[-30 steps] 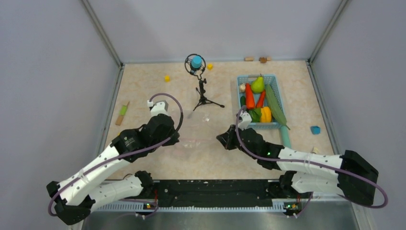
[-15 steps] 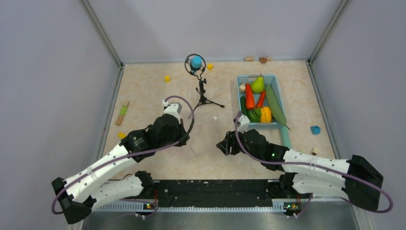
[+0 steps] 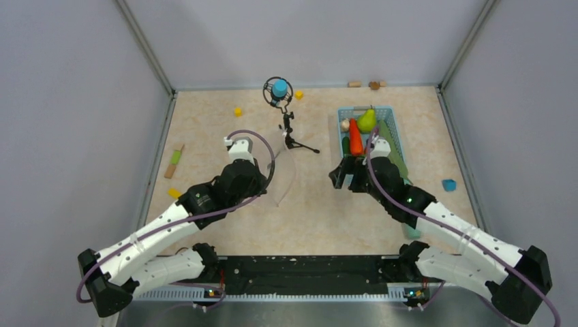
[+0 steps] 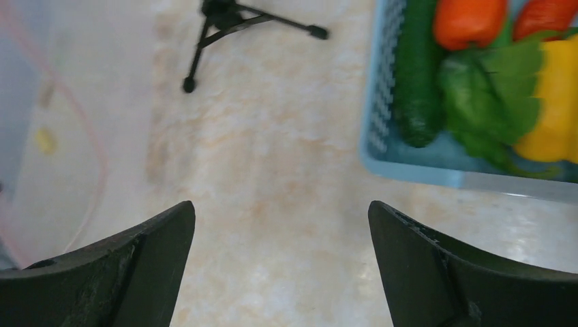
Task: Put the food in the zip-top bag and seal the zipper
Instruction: Pick up the fake vegetable from the bin.
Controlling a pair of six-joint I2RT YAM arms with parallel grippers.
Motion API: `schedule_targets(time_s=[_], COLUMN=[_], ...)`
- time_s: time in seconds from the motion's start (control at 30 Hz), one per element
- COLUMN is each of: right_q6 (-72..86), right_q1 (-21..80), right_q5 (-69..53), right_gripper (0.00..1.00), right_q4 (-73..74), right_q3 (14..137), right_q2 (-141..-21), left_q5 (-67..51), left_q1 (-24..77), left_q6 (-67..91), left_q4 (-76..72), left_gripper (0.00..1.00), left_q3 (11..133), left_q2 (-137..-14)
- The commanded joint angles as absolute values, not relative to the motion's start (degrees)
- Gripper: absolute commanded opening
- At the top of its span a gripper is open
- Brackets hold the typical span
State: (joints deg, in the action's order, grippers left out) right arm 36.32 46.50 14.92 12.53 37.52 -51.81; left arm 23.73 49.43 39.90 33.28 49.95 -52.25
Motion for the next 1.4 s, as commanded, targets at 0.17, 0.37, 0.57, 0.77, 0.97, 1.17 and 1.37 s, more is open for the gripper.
schedule_targets(time_s=[0.17,0.37,0.57,0.77,0.97,1.17,1.37], right_q6=[34.29,28.34,26.84,23.04,20.14,18.61,18.45], right_q1=[29.71,25.77,22.38,21.38,21.33,21.29,21.35], right_q5=[15.64,15.88,12.6,12.76,15.08,16.23,17.46], right_gripper=[0.95,0.87,0.8,0.75,0.64,0.57,0.46], right_q4=[19.29,19.21,20.97,19.91,18.71,17.76,17.13], right_q3=[46.64,56.9,65.24,69.66,71.38,72.03,72.03], right_q2=[-60.55,-73.95,-85.71,-93.2,-99.12,-102.2,-103.77], left_q5=[28.57,24.48,15.86,11.49,9.91,10.06,9.5], left_q1=[46.99,43.33,38.25,37.53,37.55,37.54,37.55], left_q6=[42.55,42.48,39.89,39.32,39.06,38.94,38.81], left_q4=[37.28,36.5,31.65,28.16,26.32,25.58,25.78], left_gripper=[0.0,0.0,0.0,0.0,0.0,0.0,0.0], left_q3=[51.89,52.03,51.36,50.59,50.04,49.31,49.48], left_q2=[-56.24,-60.39,-61.95,-63.33,-63.22,-62.58,-62.93])
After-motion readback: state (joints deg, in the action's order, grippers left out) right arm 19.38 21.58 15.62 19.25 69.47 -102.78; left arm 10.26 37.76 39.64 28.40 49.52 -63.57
